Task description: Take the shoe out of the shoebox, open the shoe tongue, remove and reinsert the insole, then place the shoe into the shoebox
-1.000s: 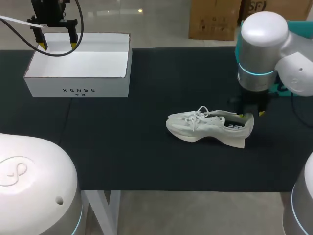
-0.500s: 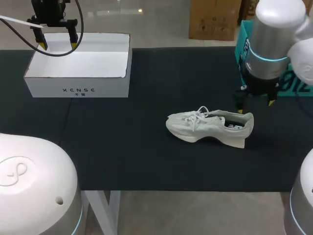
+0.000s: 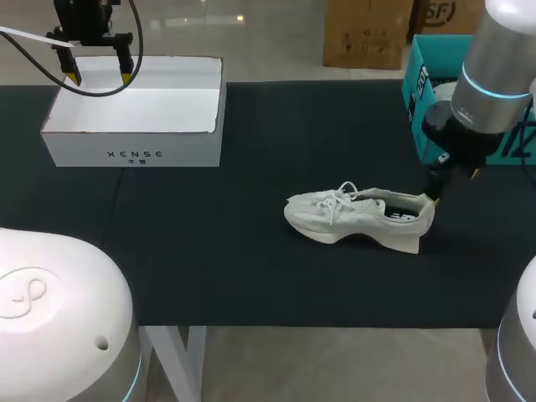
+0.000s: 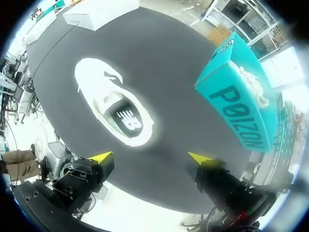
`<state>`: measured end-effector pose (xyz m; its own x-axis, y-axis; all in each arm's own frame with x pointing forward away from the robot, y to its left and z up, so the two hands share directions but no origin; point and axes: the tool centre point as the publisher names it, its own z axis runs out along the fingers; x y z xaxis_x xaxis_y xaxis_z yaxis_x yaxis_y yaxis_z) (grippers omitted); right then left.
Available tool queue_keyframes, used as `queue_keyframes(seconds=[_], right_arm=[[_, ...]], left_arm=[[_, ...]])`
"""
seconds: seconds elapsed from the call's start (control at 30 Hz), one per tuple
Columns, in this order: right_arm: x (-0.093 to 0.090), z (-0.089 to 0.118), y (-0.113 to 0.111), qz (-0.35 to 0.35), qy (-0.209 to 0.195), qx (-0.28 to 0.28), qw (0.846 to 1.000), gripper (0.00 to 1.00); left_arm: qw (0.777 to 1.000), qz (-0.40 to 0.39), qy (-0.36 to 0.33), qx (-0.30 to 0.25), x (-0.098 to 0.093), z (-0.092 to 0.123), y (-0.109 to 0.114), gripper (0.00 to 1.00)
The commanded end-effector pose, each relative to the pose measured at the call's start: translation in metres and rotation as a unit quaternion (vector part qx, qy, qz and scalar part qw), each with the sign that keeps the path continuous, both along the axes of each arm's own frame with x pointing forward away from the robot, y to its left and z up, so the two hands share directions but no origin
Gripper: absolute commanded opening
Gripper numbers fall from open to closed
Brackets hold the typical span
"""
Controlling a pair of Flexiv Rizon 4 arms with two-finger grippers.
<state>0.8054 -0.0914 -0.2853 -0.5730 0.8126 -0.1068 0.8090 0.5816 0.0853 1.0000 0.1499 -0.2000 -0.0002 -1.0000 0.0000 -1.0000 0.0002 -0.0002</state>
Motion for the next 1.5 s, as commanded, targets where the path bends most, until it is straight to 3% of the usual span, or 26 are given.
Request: queue_keyframes(seconds=[0.03, 0.43, 0.5, 0.53, 0.6, 0.67, 0.7, 0.77, 0.87, 0.9, 0.93, 0.97, 1.47, 1.5], right_arm=[[0.001, -0.001, 0.000, 0.000, 0.001, 0.001, 1.000, 1.00], [-0.001, -0.003, 0.002, 0.005, 0.007, 0.006, 1.000, 1.00], [-0.007, 0.000, 0.009, 0.056, -0.032, -0.020, 0.998, 1.00], [-0.010, 0.001, 0.012, 0.083, -0.043, -0.001, 0.996, 1.00], [-0.017, 0.007, 0.020, 0.162, -0.080, 0.008, 0.984, 1.00], [-0.025, 0.009, 0.019, 0.206, -0.071, 0.030, 0.976, 1.00], [-0.028, 0.012, 0.016, 0.232, -0.086, 0.069, 0.966, 1.00], [-0.033, 0.014, 0.009, 0.254, -0.092, 0.094, 0.958, 1.00], [-0.040, 0.017, -0.002, 0.304, -0.112, 0.135, 0.936, 1.00], [-0.044, 0.020, -0.002, 0.340, -0.124, 0.133, 0.923, 1.00], [-0.045, 0.022, -0.004, 0.347, -0.114, 0.104, 0.925, 1.00], [-0.040, 0.022, -0.011, 0.301, -0.096, 0.077, 0.945, 1.00], [-0.040, 0.022, -0.011, 0.301, -0.096, 0.077, 0.945, 1.00], [-0.036, 0.022, -0.016, 0.302, -0.109, 0.107, 0.941, 1.00]], left_arm=[[1.000, 0.000, 0.000, 0.000, 0.000, 0.000, 0.000, 1.00], [1.000, 0.000, 0.000, 0.000, 0.000, 0.000, 0.000, 1.00], [1.000, 0.000, 0.000, 0.000, 0.000, 0.000, 0.000, 1.00], [1.000, 0.000, 0.000, 0.000, 0.000, 0.000, 0.000, 1.00], [1.000, 0.000, 0.000, 0.000, 0.000, 0.000, 0.000, 1.00], [1.000, 0.000, 0.000, 0.000, 0.000, 0.000, 0.000, 1.00], [1.000, 0.000, 0.000, 0.000, 0.000, 0.000, 0.000, 1.00], [1.000, 0.000, 0.000, 0.000, 0.000, 0.000, 0.000, 1.00], [1.000, 0.000, 0.000, 0.000, 0.000, 0.000, 0.000, 1.00], [1.000, 0.000, 0.000, 0.000, 0.000, 0.000, 0.000, 1.00], [1.000, 0.000, 0.000, 0.000, 0.000, 0.000, 0.000, 1.00], [1.000, 0.000, 0.000, 0.000, 0.000, 0.000, 0.000, 1.00], [1.000, 0.000, 0.000, 0.000, 0.000, 0.000, 0.000, 1.00], [1.000, 0.000, 0.000, 0.000, 0.000, 0.000, 0.000, 1.00]])
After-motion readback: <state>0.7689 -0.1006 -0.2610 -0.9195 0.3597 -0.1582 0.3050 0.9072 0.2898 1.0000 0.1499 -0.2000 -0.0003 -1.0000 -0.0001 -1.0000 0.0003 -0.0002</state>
